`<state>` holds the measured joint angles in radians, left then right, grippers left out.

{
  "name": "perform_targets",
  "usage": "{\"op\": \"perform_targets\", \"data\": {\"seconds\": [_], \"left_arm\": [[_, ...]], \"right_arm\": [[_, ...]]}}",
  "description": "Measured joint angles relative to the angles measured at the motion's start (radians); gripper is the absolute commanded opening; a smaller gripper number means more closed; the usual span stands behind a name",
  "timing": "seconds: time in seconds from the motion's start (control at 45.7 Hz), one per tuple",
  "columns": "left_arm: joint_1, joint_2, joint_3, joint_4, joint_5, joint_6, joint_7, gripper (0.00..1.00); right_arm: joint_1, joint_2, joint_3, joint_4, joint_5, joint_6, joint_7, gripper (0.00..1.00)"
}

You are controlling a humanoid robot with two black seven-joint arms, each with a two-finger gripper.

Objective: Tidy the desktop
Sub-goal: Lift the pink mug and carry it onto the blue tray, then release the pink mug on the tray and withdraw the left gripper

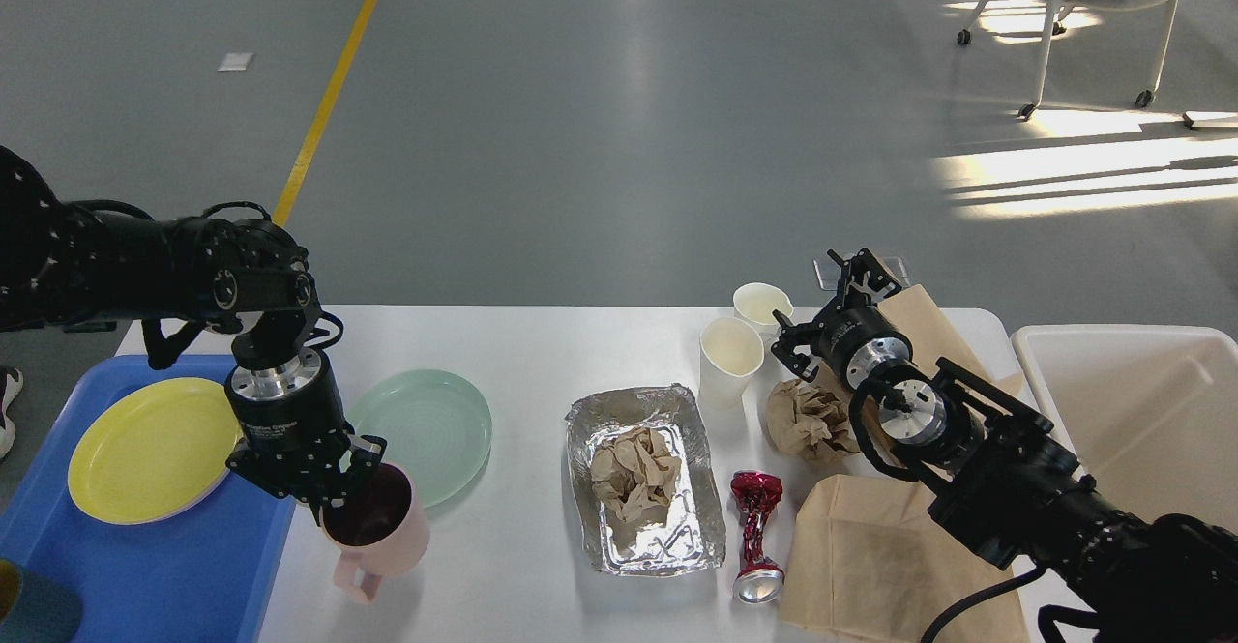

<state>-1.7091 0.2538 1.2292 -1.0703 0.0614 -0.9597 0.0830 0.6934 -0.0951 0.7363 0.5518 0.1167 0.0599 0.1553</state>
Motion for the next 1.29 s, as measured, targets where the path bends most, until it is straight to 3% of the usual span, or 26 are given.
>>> {"op": "perform_targets", "data": {"seconds": [0.197,0.306,0.591,0.832,1.029,1.291], "left_arm": [[-0.078,0.137,0.036,-0.045,0.005,0.0,0.018,0.0],[-0.077,0.225,0.06,-0.026,0.016,0.0,0.05,0.0],[0.07,0.424,0.049,0.067,0.047,0.0,0.121,0.0],[0.18,0.444,0.04,0.119,0.047,0.0,0.133,0.0],[0.291,0.435,-0.046,0.205,0.047,0.0,0.134,0.0],[0.325,0.391,-0.071,0.222,0.047,0.0,0.135,0.0]], "right_arm": [[0.0,0.0,0.0,0.0,-0.001,0.0,0.0,1.0],[0.0,0.0,0.0,0.0,-0.001,0.0,0.0,1.0],[0.0,0.0,0.0,0.0,0.0,0.0,0.0,1.0],[0.0,0.0,0.0,0.0,0.0,0.0,-0.001,1.0],[0.0,0.0,0.0,0.0,0.0,0.0,-0.001,1.0],[0.0,0.0,0.0,0.0,-0.001,0.0,-0.001,1.0]]}}
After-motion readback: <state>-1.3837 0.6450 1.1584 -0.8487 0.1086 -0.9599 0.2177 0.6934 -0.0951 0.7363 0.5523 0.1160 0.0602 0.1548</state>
